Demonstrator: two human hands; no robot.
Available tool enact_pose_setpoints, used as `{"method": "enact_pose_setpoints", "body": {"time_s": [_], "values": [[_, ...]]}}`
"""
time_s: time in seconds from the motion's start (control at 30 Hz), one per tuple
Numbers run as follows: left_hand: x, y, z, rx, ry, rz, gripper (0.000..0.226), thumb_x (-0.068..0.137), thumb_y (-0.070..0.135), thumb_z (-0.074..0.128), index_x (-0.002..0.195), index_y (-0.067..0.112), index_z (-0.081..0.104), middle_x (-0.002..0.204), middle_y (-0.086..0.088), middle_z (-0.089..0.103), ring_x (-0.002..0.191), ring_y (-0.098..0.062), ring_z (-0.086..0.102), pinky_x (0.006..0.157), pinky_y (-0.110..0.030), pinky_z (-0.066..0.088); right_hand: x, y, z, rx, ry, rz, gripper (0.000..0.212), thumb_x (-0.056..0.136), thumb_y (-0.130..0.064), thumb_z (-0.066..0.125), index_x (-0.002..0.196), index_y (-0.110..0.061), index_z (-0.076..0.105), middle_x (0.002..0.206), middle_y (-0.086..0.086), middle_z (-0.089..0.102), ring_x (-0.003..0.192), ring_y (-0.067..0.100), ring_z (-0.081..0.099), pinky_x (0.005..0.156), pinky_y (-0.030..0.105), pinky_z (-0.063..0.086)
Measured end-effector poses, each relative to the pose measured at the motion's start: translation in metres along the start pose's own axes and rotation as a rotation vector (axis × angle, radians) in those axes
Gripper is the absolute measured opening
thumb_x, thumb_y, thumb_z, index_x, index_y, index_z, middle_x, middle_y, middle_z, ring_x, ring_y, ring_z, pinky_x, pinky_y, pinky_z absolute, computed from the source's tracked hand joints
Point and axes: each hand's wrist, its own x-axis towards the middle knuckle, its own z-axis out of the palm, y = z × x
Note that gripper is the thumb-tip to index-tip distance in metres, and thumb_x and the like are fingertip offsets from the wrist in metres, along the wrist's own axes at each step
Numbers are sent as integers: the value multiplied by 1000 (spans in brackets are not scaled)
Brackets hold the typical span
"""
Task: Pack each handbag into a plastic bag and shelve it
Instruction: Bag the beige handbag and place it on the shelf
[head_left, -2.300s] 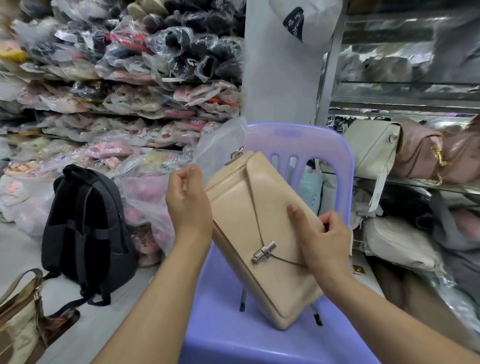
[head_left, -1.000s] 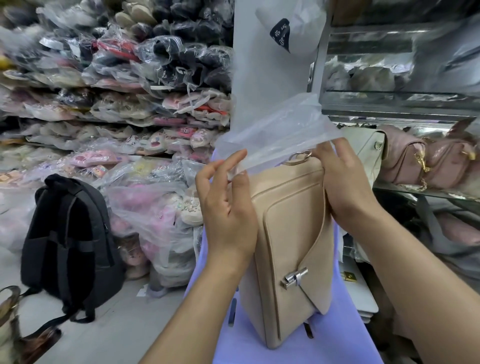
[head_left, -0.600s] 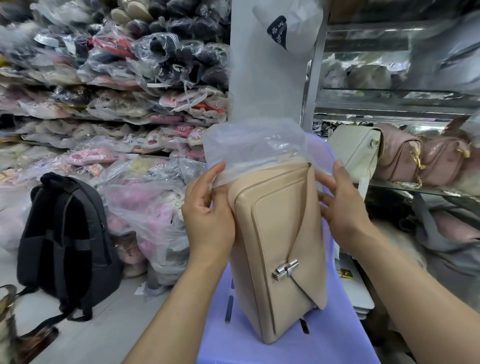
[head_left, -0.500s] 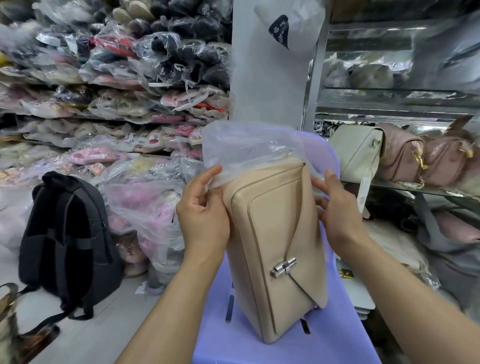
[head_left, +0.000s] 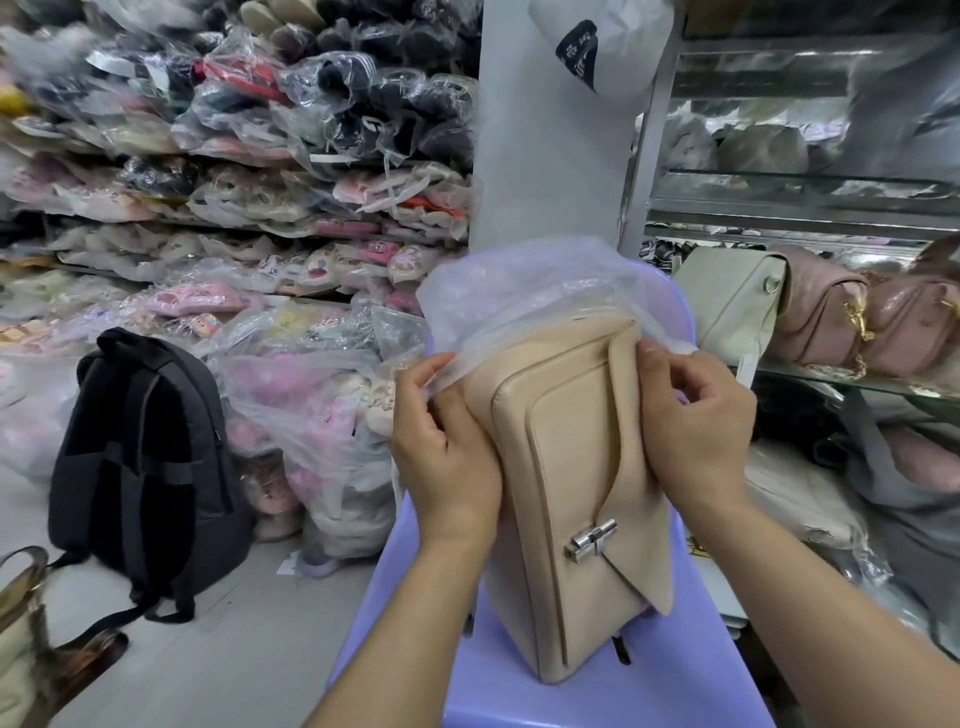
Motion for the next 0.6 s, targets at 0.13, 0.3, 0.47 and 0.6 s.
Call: {"method": "enact_pose_setpoints", "body": {"time_s": [0.13,0.3,0.47,0.6], "values": [[12,-7,-9,-4,-147,-72,40,99,-2,46,94,35,60,92,35,65,90,6,61,83,-14,45,0,-2,-1,100,-2,79,16,94,-40,71,87,-26,67,89,-6,72,72,-2,67,71,17,49],[13,-17,-20,177,-96,264,29,90,-6,48,98,18,63,109,0,58,102,-3,57,86,-31,51,5,-7,-1,77,-109,29,27,98,-27,64,111,-23,41,97,0,56,65,10,57,66,25,44],[10,-10,-13,224,-80,352,22,82,-10,47,92,6,57,96,2,50,89,-10,45,83,-17,40,10,-9,-1,-46,-217,-9,25,103,-14,45,114,-29,62,102,-11,68,92,11,62,84,32,49],[3,2,-10,87,-165,326,16,91,24,49,97,11,54,98,-6,54,94,-1,48,81,-8,37,8,-6,-2,132,-115,165,7,100,-22,53,102,-20,59,97,-10,64,89,9,59,76,25,44]]}}
